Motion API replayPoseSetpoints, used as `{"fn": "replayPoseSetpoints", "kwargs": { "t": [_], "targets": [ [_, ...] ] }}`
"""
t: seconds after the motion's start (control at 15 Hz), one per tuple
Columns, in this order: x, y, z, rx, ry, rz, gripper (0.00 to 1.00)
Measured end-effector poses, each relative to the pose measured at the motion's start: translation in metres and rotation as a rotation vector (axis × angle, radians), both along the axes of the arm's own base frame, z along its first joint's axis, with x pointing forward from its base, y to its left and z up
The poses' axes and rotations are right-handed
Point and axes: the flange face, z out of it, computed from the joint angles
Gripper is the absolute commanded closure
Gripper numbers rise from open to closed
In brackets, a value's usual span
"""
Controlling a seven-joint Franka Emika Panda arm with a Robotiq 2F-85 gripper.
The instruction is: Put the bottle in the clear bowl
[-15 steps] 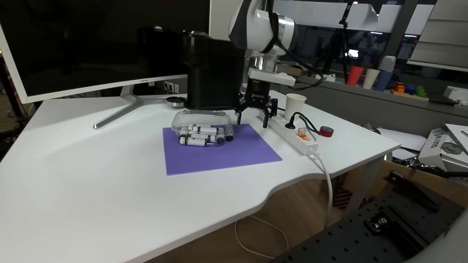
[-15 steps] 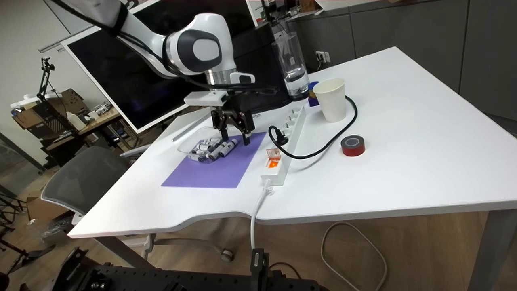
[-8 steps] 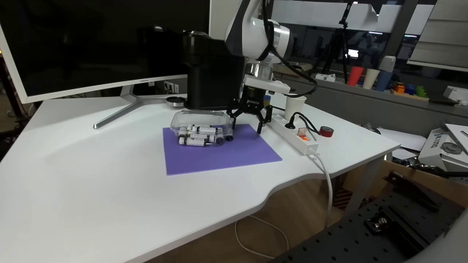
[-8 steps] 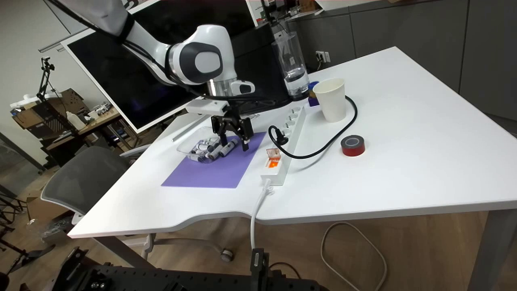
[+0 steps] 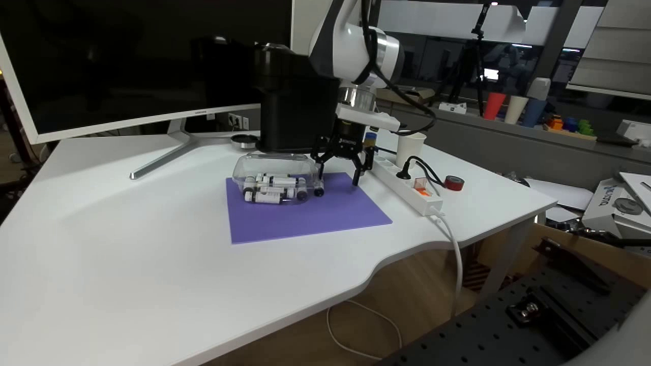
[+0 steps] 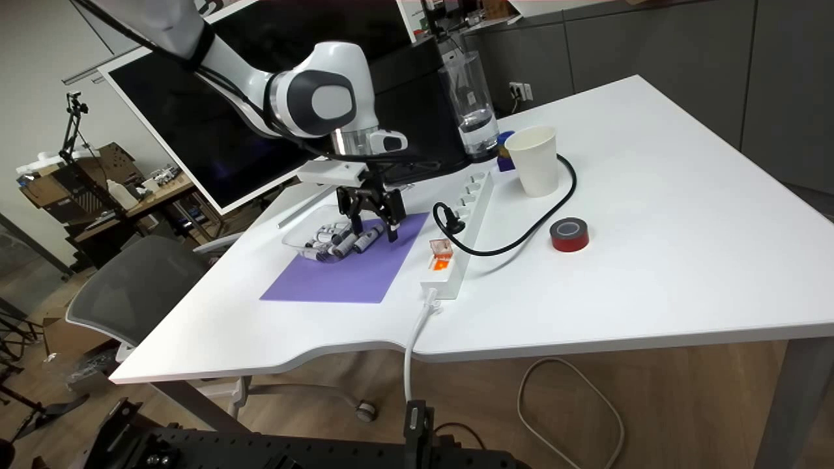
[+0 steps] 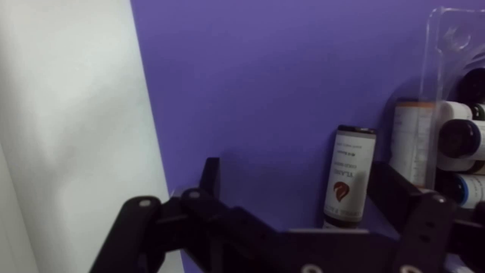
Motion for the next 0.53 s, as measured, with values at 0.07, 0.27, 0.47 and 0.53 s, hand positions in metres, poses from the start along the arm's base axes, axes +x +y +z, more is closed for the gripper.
{"fn": "replayPoseSetpoints", "kwargs": {
  "t": [0.07,0.27,0.47,0.53],
  "targets": [
    [0.001,0.001,0.0,0.002,-0.001,0.005,0.0],
    [0.006,0.002,-0.002,0.008,0.001,0.023,0.0],
    [0.012,0.012,-0.01,0.017,0.006,0.042,0.0],
    [0.014,0.017,-0.013,0.021,0.008,0.049,0.0]
  ]
}}
